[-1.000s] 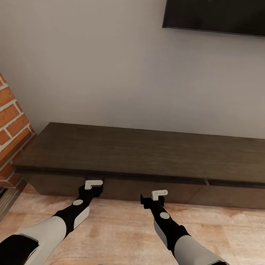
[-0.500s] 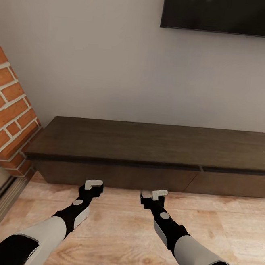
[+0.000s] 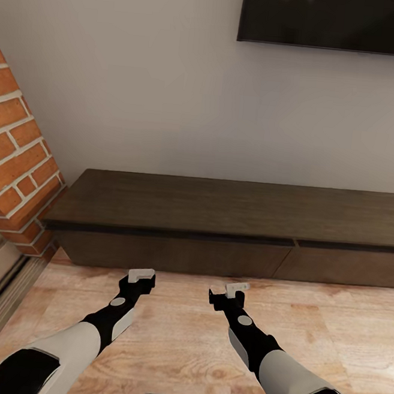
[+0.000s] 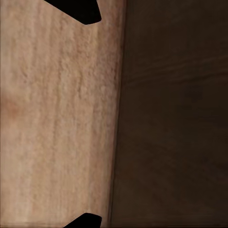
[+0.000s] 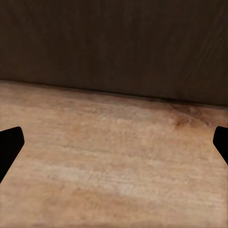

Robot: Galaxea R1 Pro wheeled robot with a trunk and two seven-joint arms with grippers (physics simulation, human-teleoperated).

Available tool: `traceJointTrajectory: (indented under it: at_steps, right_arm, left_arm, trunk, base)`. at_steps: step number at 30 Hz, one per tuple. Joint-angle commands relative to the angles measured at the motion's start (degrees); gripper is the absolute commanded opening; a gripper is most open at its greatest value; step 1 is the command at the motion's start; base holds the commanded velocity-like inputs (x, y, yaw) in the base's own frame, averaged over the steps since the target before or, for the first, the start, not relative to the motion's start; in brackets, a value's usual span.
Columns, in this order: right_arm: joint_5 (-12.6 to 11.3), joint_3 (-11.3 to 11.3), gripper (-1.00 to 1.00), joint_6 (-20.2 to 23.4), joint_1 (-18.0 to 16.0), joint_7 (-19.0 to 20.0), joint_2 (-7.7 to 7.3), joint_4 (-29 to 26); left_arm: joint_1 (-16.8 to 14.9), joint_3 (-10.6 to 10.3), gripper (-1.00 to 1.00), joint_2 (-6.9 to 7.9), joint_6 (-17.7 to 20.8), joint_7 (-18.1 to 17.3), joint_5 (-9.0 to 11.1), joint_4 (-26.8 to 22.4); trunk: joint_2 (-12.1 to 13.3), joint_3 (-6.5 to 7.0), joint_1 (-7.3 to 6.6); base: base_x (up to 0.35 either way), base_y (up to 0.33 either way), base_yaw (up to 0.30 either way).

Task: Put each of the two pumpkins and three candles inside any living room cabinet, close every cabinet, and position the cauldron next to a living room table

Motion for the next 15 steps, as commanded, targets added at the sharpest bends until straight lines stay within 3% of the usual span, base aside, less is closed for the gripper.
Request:
traceJointTrajectory:
  at_steps: [1,11,15]
  right_arm:
    - [-0.6,0.5,1.0,-0.2,0.0,-0.3,-0.02,0.1]
    - [-0.6,0.5,1.0,-0.2,0.0,-0.2,-0.04,-0.1]
    - [-0.7,0.4,1.0,-0.2,0.0,0.0,-0.04,-0.1]
  left_arm:
    - [0.0,-0.5,1.0,-0.31,-0.2,0.3,0.4,0.1]
    - [0.0,-0.5,1.0,-0.8,0.1,-0.7,0.6,0.6]
    - [0.0,-0.3,1.0,-0.62,0.1,-0.8,1.7,0.6]
  trunk:
    - [0.0,-0.04,-0.01]
    - [0.0,0.58,-0.01]
    - [0.0,0.93,-0.01]
  base:
    - [-0.004,0.0,0.0]
    - [0.0,0.0,0.0]
    - [0.0,0.0,0.0]
